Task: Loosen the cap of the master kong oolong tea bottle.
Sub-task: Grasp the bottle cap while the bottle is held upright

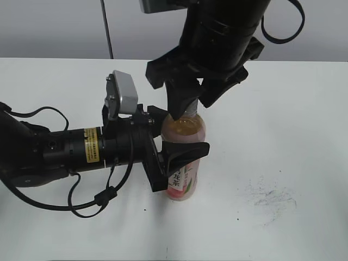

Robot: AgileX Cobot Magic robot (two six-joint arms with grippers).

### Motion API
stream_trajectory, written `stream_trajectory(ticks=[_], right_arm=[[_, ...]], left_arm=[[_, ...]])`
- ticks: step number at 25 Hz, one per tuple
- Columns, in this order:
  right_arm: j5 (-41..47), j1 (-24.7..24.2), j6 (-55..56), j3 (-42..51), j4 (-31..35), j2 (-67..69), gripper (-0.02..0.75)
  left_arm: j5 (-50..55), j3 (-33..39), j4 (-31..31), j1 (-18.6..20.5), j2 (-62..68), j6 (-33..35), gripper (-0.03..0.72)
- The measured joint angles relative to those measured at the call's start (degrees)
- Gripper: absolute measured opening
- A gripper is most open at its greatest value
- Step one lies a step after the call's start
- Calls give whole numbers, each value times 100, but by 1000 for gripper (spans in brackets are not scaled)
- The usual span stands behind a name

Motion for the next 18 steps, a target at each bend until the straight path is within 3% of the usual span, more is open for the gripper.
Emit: stream_trajectory(ticks=[6, 10, 13, 18], right_arm=[[5, 0, -75, 0, -18, 0, 282], [13, 0, -472, 0, -33, 0, 279], [13, 0, -1223, 0, -52, 0, 279], [24, -21, -3521, -2, -10, -5, 279]], left_arm=[[0, 0, 0, 0, 0, -5, 448], [0, 0, 0, 0, 0, -10, 448], [0, 0, 0, 5, 0, -10, 448], [-22, 0, 58, 11, 0, 9, 448]])
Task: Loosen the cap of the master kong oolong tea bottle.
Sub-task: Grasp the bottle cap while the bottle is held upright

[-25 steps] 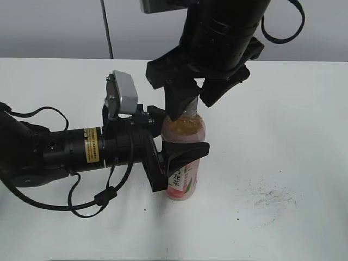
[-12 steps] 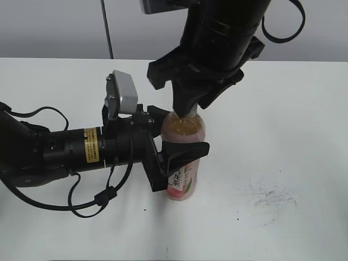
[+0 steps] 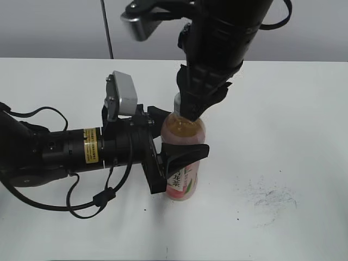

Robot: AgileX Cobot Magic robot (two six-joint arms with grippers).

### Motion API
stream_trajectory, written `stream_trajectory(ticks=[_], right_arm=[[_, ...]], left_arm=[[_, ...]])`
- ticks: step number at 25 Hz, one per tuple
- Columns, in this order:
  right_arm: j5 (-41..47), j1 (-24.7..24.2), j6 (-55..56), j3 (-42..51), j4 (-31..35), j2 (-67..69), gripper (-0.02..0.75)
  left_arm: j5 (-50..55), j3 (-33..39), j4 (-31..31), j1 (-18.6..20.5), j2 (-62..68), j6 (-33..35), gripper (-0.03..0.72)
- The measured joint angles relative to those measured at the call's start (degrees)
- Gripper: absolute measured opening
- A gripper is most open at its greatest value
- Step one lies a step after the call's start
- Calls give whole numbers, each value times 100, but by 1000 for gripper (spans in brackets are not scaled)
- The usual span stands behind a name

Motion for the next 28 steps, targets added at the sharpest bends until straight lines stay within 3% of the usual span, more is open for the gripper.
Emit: stream_trajectory(ticks=[16, 22, 28], right_arm=[[-40, -34, -8635, -16, 265, -46, 279], [-103, -34, -10890, -33, 294, -42, 279], [-153, -34, -11944, -45, 304, -30, 279]], left_arm=[[-37, 6, 249, -2, -17, 129, 448], [-32, 6, 238, -6, -17, 129, 448], [-27, 6, 206, -6, -17, 109, 448]])
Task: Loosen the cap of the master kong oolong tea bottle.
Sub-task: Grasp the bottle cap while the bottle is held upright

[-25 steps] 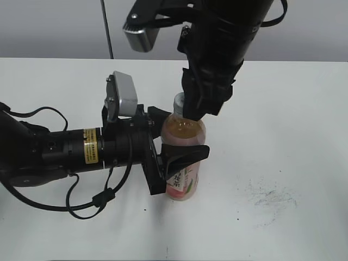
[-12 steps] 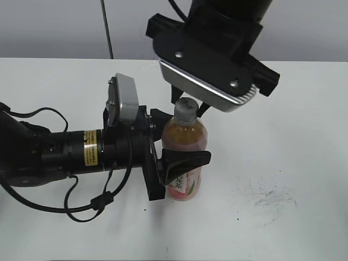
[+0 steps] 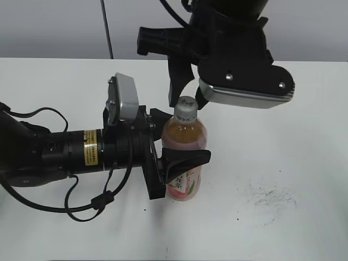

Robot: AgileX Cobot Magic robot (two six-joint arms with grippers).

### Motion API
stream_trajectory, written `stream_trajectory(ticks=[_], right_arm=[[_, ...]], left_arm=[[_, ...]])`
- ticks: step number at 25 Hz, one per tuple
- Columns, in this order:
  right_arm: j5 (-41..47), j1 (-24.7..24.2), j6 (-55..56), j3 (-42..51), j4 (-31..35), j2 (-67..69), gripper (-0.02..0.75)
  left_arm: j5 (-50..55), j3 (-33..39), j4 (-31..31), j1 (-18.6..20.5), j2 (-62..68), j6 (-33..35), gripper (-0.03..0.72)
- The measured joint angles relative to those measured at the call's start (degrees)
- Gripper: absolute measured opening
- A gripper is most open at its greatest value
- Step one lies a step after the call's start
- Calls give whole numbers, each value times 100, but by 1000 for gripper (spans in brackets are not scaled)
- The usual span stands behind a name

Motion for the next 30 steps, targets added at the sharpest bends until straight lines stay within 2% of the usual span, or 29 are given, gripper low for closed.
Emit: stream_trajectory(ticks=[7, 24, 30], right_arm=[[-13, 0, -497, -6, 7, 5, 279], [-15, 10, -543, 9, -82, -80, 275], [29, 29, -959, 3, 195, -158, 274]], left_arm=[[5, 0, -6, 0, 0, -6, 448], [34, 0, -51, -6, 0, -31, 448], [97, -5, -177, -6, 0, -131, 448]])
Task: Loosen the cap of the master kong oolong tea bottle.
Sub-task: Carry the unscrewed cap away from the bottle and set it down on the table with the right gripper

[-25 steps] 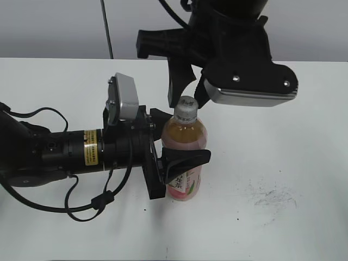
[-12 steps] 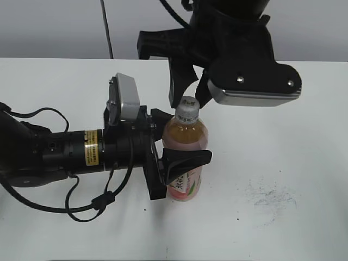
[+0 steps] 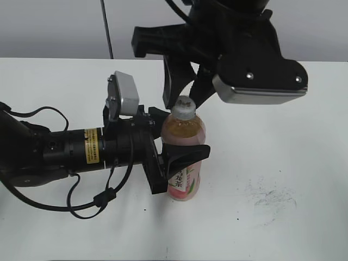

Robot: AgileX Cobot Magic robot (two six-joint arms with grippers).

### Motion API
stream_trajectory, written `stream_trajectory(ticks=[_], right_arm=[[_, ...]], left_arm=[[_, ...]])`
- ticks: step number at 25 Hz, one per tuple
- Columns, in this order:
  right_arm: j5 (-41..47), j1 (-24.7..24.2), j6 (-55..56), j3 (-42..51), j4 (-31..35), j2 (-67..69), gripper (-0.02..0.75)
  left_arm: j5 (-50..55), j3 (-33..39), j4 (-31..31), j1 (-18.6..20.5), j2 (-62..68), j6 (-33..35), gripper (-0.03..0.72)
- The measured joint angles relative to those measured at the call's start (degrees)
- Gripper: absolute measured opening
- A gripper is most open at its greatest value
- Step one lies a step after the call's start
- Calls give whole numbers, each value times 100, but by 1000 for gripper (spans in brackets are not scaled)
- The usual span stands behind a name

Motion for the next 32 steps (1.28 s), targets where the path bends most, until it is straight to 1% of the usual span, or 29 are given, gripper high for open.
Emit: stream_trajectory(ticks=[3, 6, 9, 12, 15, 20, 26, 28, 29, 32], right_arm=[[6, 7, 129, 0, -9, 0, 274], [23, 1, 1022, -34, -397, 0, 274], [23, -77, 2401, -41, -1091, 0, 274], [23, -254, 4145, -41, -1650, 0, 274], [23, -539, 5637, -41, -1834, 0, 274], [34, -1192, 7768, -41, -1835, 276, 274], [34, -1990, 11631, -41, -1772, 868, 273], [34, -2182, 12586, -4, -1598, 1084, 273], [34, -2233, 12952, 77, -1466, 1156, 273], [-38, -2267, 13404, 631, -1032, 1260, 273]], left_arm=[[7, 0, -17, 0, 0, -1, 448], [13, 0, -29, 0, 0, -6, 448], [13, 0, -40, 0, 0, -6, 448], [13, 0, -40, 0, 0, -8, 448], [13, 0, -45, 0, 0, -8, 448], [13, 0, -45, 0, 0, -8, 448], [14, 0, -88, 0, 0, -19, 448], [14, 0, -88, 0, 0, -23, 448], [14, 0, -93, 0, 0, -23, 448], [19, 0, -110, 0, 0, -23, 448]])
